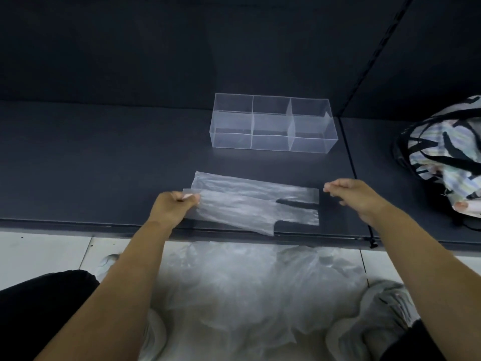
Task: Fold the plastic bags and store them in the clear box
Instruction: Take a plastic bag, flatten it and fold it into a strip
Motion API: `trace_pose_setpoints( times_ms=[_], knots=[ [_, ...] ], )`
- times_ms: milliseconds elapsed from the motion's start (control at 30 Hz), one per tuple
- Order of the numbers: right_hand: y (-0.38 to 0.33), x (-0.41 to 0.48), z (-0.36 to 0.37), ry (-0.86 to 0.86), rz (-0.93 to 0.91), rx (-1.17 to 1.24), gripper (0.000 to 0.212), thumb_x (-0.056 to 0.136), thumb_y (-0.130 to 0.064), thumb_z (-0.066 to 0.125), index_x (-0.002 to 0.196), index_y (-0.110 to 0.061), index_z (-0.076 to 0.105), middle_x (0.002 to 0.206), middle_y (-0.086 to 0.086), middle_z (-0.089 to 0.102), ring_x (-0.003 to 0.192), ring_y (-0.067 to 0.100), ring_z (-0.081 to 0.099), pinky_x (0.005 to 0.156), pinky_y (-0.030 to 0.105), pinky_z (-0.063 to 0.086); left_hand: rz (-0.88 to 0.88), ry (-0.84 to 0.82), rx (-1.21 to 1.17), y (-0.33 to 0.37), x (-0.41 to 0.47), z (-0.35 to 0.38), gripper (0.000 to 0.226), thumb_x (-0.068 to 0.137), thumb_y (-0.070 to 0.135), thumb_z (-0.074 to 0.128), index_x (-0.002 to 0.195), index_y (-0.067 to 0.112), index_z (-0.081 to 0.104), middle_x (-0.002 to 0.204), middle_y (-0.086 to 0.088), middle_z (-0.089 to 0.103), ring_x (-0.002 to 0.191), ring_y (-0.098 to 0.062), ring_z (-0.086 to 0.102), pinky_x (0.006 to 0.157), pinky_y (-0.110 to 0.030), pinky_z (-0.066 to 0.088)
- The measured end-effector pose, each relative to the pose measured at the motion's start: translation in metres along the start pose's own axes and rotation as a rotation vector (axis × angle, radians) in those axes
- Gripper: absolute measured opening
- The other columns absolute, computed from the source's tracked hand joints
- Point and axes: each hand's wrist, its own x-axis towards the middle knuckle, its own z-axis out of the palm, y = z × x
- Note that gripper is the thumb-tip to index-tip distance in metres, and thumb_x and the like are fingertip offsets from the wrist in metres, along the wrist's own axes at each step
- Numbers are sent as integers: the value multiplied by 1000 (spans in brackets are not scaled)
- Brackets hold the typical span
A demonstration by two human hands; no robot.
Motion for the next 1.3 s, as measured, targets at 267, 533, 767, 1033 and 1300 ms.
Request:
trace_pose_setpoints(
  times_ms=[267, 533, 767, 1033, 1300],
  knots=[
    [31, -12, 58, 307, -55, -350, 37, 73, -28, 82, 101, -13, 62, 96, 4, 57, 93, 23, 57, 85, 38, 48, 180, 95, 134, 2, 26, 4, 33, 86, 43, 66, 82, 11, 71, 82, -8, 70, 82, -28, 64, 82, -40, 52],
    [34, -17, 75, 493, 47, -253, 13, 86, -25, 70, 93, -14, 72, 110, 10, 58, 105, 32, 56, 93, 48, 45, 234, 67, 116, -23, 22, 11, 33, 92, 35, 61, 69, 13, 69, 62, 0, 65, 63, -18, 58, 63, -26, 43],
    [35, -16, 65, 414, -31, -156, 13, 92, -13, 60, 81, -10, 67, 96, 8, 66, 86, 20, 59, 82, 30, 45, 260, 164, 152, -24, 10, 13, 40, 93, 34, 59, 56, 18, 54, 50, 5, 51, 51, -13, 46, 52, -25, 36],
    [8, 16, 50, 449, -32, 268, 2, 83, -5, 68, 84, -6, 69, 63, 1, 64, 51, 2, 59, 54, 11, 47, 258, 193, 50, -6, 22, 15, 43, 92, 35, 61, 63, 2, 59, 54, -11, 54, 52, -17, 46, 55, -28, 38],
    [19, 41, 55, 502, -41, -10, 7, 88, -13, 67, 94, -12, 63, 92, 6, 69, 83, 19, 60, 71, 26, 43, 225, 229, 249, 1, 40, 31, 39, 90, 43, 61, 58, 21, 55, 56, -1, 57, 63, -27, 58, 65, -34, 45]
  ],
)
